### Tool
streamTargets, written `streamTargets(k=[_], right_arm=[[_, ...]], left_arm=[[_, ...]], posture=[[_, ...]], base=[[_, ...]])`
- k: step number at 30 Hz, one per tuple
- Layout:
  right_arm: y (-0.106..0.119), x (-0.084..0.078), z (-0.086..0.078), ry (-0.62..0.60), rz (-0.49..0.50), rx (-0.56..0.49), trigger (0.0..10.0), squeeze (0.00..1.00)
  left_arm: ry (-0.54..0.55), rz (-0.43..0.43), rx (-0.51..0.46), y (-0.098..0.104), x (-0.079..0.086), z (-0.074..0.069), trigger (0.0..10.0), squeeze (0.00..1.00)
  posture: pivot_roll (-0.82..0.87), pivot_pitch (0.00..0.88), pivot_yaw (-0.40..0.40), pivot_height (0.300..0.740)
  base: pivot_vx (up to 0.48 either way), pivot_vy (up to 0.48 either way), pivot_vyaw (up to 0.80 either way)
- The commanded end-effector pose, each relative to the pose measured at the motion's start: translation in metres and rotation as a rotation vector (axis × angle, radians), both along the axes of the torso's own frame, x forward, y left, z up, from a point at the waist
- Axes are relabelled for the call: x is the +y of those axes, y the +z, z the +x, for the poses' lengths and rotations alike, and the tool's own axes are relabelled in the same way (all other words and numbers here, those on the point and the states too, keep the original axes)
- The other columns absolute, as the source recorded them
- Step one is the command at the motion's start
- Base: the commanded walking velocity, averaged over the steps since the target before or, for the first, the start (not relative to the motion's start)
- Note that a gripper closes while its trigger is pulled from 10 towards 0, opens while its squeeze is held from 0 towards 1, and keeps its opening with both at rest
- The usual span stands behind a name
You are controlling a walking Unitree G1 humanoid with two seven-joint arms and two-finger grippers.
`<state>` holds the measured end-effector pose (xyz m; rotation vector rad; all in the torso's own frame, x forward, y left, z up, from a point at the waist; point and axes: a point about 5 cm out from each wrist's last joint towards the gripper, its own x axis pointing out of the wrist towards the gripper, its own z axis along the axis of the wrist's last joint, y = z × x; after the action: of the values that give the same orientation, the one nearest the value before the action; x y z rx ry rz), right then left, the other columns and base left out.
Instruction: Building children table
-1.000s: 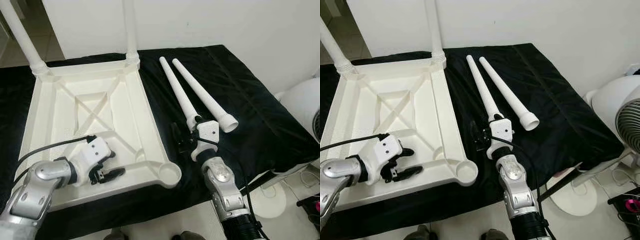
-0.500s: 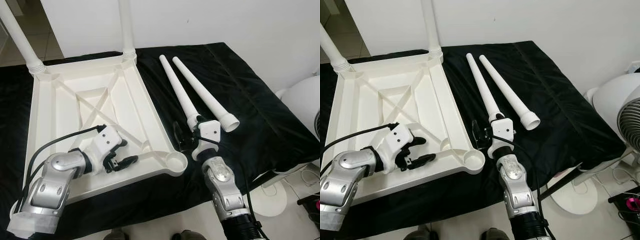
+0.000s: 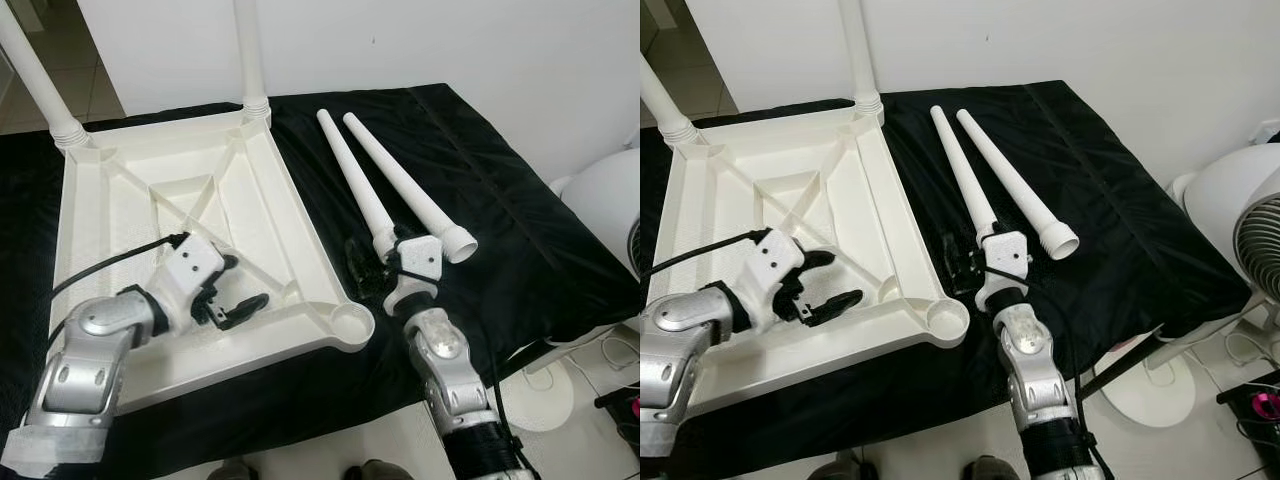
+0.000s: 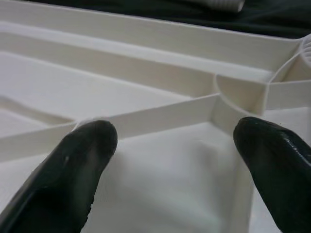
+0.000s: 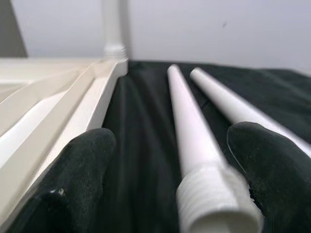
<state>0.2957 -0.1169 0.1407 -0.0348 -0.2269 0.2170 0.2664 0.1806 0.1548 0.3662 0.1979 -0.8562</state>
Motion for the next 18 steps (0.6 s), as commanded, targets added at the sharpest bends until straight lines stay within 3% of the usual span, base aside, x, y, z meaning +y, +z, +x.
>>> streamTargets(k=[1, 6, 7, 8, 10, 12, 15, 18], right_arm=[[0.003, -0.009, 0.007, -0.060, 0.039, -0.003, 10.0, 0.00], [0.005, -0.012, 0.009, -0.081, 0.051, -0.005, 10.0, 0.00], [0.006, -0.014, 0.011, -0.102, 0.057, -0.009, 10.0, 0.00], [0.007, -0.017, 0.012, -0.117, 0.061, -0.010, 10.0, 0.00], [0.007, -0.017, 0.012, -0.117, 0.061, -0.010, 10.0, 0.00], [0.006, -0.019, 0.013, -0.132, 0.064, -0.009, 10.0, 0.00], [0.006, -0.020, 0.013, -0.137, 0.067, -0.008, 10.0, 0.00], [0.009, -0.022, 0.016, -0.150, 0.068, -0.011, 10.0, 0.00]], left_arm=[[0.299, -0.001, -0.101, 0.002, 0.013, 0.014, 10.0, 1.00], [0.335, -0.009, -0.107, 0.001, 0.014, 0.016, 10.0, 1.00], [0.359, -0.032, -0.086, -0.002, 0.015, 0.013, 10.0, 0.15], [0.365, -0.072, -0.051, -0.007, 0.015, 0.008, 10.0, 0.00], [0.365, -0.072, -0.051, -0.007, 0.015, 0.008, 10.0, 0.00], [0.283, -0.171, 0.008, -0.013, 0.003, -0.011, 10.0, 0.00], [0.225, -0.207, 0.013, -0.012, -0.005, -0.019, 10.0, 0.00], [0.098, -0.295, 0.016, -0.005, -0.028, -0.031, 10.0, 0.00]], posture=[[-0.01, 0.046, 0.035, 0.740], [-0.01, 0.041, 0.035, 0.740], [-0.01, 0.034, 0.036, 0.740], [-0.01, 0.027, 0.037, 0.740], [-0.01, 0.027, 0.037, 0.740], [-0.01, 0.014, 0.027, 0.740], [-0.01, 0.023, 0.016, 0.740], [0.00, 0.038, 0.006, 0.740]], base=[[0.000, 0.000, 0.00], [0.000, 0.000, 0.00], [0.000, 0.000, 0.00], [0.000, 0.000, 0.00], [0.000, 0.000, 0.00], [0.000, 0.000, 0.00], [0.000, 0.000, 0.00], [0.000, 0.000, 0.00]])
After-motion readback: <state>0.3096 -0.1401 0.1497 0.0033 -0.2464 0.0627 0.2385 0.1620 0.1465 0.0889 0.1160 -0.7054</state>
